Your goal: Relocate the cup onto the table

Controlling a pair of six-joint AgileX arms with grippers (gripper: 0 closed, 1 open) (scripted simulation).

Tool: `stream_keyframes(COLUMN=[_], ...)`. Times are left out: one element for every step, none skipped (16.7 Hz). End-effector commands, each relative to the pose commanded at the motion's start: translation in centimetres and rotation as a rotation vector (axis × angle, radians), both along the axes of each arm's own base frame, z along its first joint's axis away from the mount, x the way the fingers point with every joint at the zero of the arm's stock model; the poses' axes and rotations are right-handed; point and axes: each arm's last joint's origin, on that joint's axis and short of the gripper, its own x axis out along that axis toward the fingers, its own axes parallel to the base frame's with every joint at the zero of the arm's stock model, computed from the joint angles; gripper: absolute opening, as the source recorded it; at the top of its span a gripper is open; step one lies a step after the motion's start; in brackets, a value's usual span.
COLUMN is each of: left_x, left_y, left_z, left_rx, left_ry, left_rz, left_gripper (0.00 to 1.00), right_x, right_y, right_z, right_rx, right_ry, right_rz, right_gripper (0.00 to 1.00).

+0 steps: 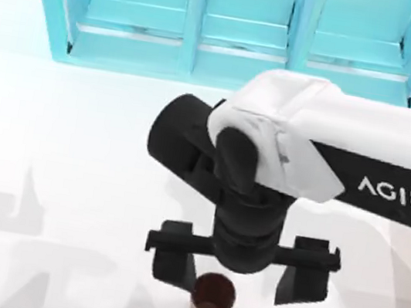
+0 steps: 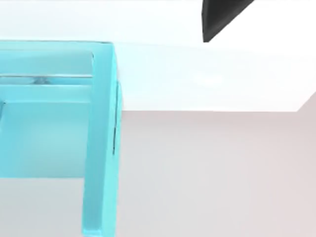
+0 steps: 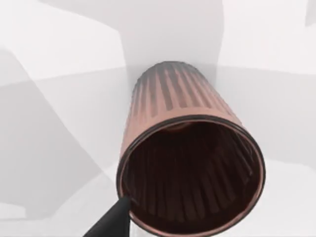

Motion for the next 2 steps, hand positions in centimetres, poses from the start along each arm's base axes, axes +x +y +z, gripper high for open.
stream_keyframes(left_x=[0.0,0.0], left_y=[0.0,0.0], left_z=[0.0,0.0], left_rx=[0.0,0.0], left_ry=[0.0,0.0], left_rz=[0.0,0.0], left_gripper=[1.0,1.0], right_x=[0.0,0.0], right_y=[0.0,0.0], right_z=[0.0,0.0], right_rx=[0.0,0.0], right_ry=[0.0,0.0], right_rz=[0.0,0.0], right_gripper=[1.0,1.0])
